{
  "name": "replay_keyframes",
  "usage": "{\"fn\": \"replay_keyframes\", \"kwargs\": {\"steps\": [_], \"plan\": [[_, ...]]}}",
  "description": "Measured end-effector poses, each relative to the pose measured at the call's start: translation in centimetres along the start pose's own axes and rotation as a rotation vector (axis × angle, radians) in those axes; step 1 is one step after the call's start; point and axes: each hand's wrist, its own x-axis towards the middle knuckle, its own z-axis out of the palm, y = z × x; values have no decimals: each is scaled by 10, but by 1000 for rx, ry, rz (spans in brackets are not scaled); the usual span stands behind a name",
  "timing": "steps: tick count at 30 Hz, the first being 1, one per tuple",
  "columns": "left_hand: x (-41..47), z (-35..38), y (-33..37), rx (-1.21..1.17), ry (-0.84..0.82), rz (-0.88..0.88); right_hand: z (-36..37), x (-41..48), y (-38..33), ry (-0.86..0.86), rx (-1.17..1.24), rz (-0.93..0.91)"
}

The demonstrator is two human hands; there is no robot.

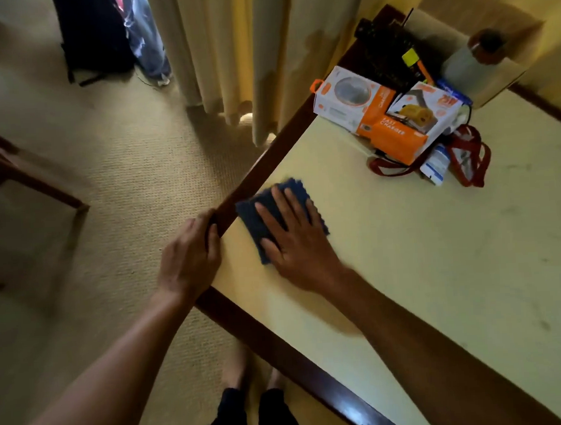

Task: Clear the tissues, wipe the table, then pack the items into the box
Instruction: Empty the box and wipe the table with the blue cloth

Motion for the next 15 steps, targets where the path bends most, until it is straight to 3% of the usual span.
{"fn": "replay_keyframes", "kwargs": {"steps": [2, 4, 9, 12, 15], "plan": [[1, 0, 1, 34, -17, -26, -4, -36, 27, -9, 7, 9], [1, 1, 5, 51, -43, -34, -13, -29, 62, -28, 8, 133], [1, -1, 2, 79, -29, -38, -27, 99, 60, 11, 19, 306], [0, -2, 3, 77, -19, -40, -13, 90, 19, 9, 2, 183], [0, -5, 5, 89, -4, -34, -1, -11, 7, 5, -36, 16]]}}
